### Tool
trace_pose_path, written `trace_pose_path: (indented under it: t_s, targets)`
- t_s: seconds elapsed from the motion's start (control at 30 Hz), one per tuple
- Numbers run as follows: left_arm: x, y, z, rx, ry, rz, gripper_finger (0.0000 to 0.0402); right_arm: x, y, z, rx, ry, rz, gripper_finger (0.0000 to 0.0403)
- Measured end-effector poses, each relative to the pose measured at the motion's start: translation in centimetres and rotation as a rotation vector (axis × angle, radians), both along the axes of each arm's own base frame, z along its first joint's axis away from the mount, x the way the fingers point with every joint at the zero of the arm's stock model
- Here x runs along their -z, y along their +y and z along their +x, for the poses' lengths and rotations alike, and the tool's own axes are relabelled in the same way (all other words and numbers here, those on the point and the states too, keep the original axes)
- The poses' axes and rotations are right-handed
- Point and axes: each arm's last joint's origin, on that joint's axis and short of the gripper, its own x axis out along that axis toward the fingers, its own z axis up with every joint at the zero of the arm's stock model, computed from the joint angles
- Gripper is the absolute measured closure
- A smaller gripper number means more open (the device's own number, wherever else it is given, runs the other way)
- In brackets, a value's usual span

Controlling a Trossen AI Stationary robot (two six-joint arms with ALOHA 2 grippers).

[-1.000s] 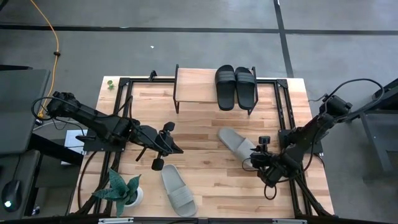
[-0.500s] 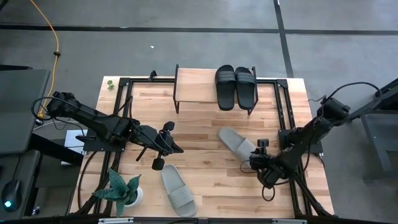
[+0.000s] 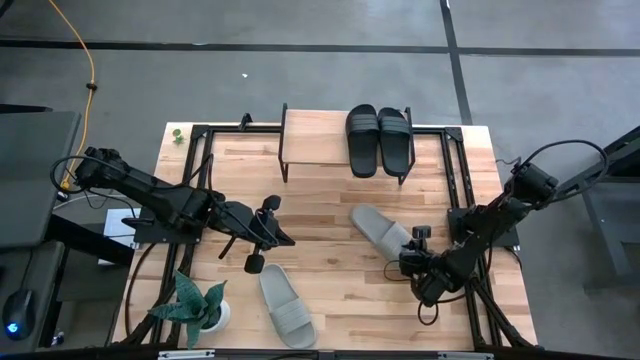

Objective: Pick and place slides into the shelf
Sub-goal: Put the right gray slide on the shelf

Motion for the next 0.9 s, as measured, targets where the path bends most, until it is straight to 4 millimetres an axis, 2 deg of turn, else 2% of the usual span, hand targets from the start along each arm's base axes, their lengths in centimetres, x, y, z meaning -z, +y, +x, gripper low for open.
trace_pose_path:
  t_s: [0.7,0.9]
  targets:
    - [0.0,0.0,0.0,0.000,-0.003,-0.001,0.0401,-0.3,-0.4,0.1,-0.009,-0.087,-0.123,0.0279]
    - [-0.1,0.0,0.0,0.000,-0.009,-0.002,0.0401,0.7,-0.9,-0.3,0.003,-0.103,-0.120,0.0279]
